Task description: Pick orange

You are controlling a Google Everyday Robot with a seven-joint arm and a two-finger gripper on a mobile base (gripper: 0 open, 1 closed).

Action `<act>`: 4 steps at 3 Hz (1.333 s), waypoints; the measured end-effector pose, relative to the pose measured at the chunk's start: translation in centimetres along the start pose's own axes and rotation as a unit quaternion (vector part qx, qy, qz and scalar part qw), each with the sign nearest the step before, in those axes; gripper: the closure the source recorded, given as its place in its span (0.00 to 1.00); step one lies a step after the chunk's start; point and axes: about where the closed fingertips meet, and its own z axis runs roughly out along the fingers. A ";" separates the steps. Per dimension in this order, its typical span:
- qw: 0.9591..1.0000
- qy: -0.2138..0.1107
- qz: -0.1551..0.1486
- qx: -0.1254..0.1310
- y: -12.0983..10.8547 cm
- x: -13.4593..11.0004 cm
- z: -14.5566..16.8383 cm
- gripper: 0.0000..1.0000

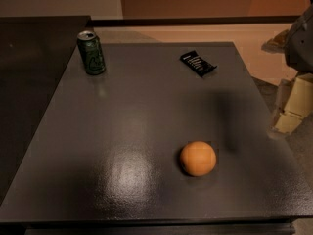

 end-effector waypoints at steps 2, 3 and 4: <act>0.993 -0.082 -0.067 -0.060 5.7 -3.2 3.5 0.00; 0.986 -0.103 -0.092 -0.088 7.9 -4.5 6.2 0.00; 0.982 -0.111 -0.109 -0.106 9.3 -5.5 8.3 0.00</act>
Offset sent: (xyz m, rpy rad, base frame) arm -0.0637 0.0822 -0.0697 0.2193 0.1013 0.3280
